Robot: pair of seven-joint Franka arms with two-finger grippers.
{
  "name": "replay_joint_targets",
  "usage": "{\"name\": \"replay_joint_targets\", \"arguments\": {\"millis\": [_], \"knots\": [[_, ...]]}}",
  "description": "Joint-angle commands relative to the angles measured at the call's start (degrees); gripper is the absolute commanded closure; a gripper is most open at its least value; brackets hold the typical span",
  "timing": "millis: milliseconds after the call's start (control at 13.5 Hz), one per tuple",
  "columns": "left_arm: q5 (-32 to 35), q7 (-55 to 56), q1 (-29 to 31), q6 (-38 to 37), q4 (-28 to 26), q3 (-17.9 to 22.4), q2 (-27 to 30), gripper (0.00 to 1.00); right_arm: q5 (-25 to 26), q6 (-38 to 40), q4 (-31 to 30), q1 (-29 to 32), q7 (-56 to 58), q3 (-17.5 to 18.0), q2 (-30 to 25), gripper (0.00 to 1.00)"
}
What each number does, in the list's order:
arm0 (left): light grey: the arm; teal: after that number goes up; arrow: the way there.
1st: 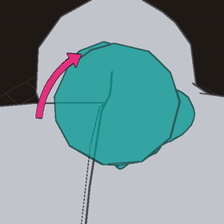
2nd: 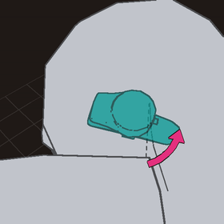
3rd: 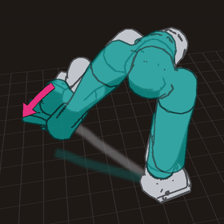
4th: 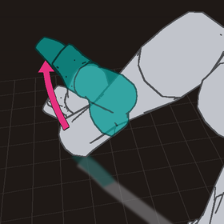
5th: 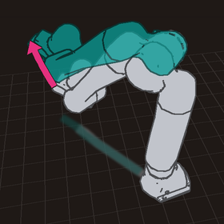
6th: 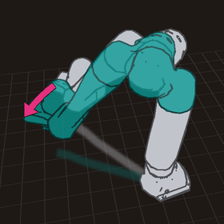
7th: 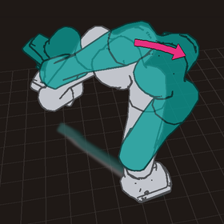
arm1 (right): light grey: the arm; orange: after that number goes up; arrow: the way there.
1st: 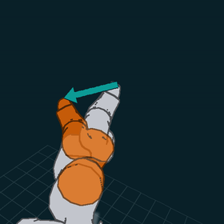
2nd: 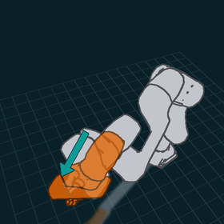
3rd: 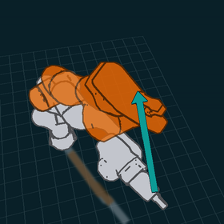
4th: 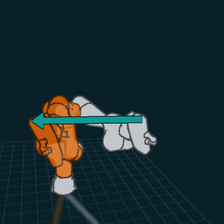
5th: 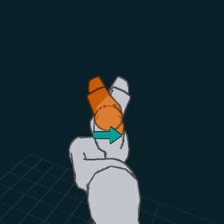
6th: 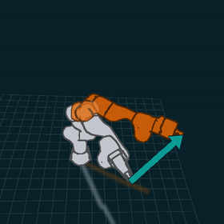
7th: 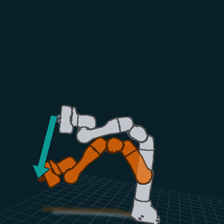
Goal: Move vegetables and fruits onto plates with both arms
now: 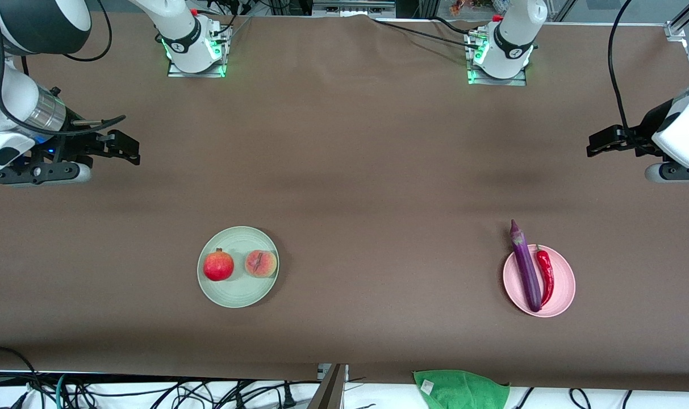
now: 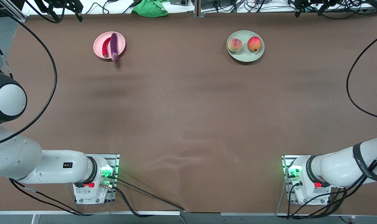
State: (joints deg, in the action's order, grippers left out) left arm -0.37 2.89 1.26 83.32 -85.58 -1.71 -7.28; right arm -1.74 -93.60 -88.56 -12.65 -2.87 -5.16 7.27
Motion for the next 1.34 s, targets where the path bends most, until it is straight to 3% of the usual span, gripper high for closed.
{"name": "replay_joint_targets", "arguments": {"millis": [0, 445, 1261], "knots": [[-0.07, 0.28, -0.21, -0.44, 2.61, -0.05, -1.42, 0.0, 0.77, 0.87, 1.81, -0.01, 1.29, -0.81, -0.41, 0.0], [-0.15, 0.19, 0.05, -0.7, 3.32, -0.05, -2.3, 0.0, 0.42, 0.87, 5.76, -0.09, 0.33, -2.4, -0.41, 0.0], [-0.5, 0.19, -0.12, -0.7, 3.41, -0.05, -2.3, 0.0, 0.86, 2.11, 5.86, -0.8, 0.24, -2.04, -0.24, 0.0]]}}
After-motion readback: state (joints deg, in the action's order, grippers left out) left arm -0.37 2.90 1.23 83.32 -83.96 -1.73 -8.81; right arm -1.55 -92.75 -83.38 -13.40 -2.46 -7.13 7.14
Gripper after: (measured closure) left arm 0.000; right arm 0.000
